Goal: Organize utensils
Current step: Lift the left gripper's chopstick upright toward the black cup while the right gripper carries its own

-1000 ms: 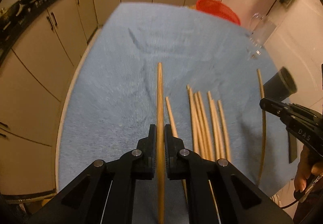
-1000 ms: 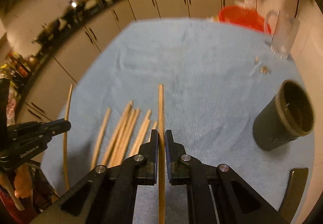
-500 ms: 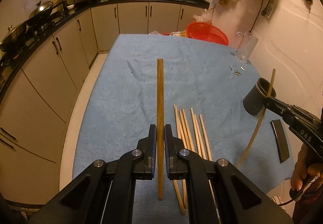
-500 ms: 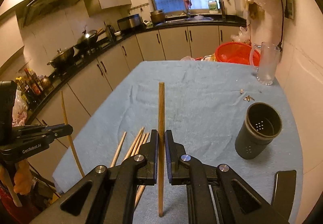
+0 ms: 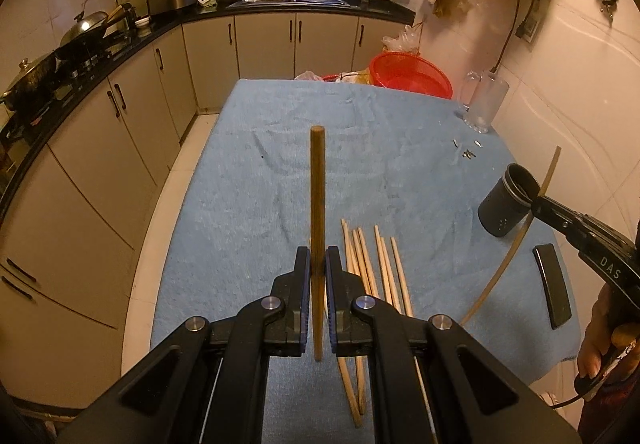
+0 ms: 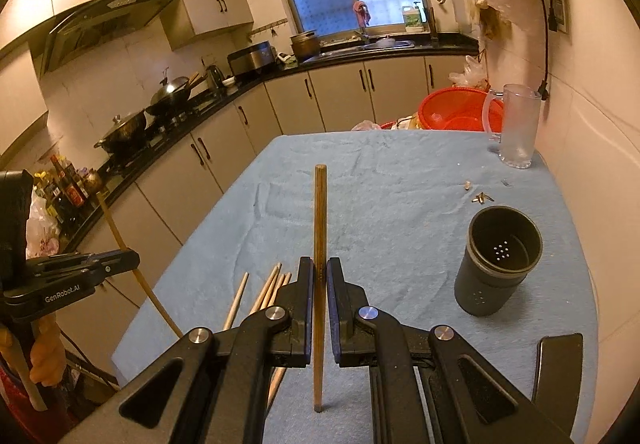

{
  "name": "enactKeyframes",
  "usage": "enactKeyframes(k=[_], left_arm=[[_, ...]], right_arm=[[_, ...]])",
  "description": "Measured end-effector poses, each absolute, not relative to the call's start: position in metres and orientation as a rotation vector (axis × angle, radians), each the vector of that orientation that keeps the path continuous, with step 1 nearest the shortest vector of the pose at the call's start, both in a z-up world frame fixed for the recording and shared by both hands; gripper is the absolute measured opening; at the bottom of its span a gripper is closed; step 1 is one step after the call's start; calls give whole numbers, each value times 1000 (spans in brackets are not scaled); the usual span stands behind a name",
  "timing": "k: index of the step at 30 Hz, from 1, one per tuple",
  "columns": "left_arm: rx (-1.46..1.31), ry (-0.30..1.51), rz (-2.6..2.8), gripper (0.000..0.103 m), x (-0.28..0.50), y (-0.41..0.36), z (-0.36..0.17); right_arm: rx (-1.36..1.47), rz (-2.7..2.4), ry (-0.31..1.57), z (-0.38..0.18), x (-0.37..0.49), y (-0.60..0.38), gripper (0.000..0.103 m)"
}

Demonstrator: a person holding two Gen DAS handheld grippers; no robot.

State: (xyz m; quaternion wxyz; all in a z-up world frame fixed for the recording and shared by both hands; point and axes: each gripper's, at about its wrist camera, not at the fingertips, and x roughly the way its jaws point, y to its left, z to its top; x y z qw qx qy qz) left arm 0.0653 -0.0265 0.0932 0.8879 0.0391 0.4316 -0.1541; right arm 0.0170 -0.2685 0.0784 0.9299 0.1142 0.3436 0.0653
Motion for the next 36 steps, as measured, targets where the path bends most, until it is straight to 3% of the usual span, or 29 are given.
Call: enactKeyframes(k=[18,36], left_arm=[[111,835,-363,7,75,-66,136],[83,757,-645,7,91,-212,215]], right_arm=[[324,95,614,113,-1,-315,7],[379,-65,442,192,-23,-410,7]])
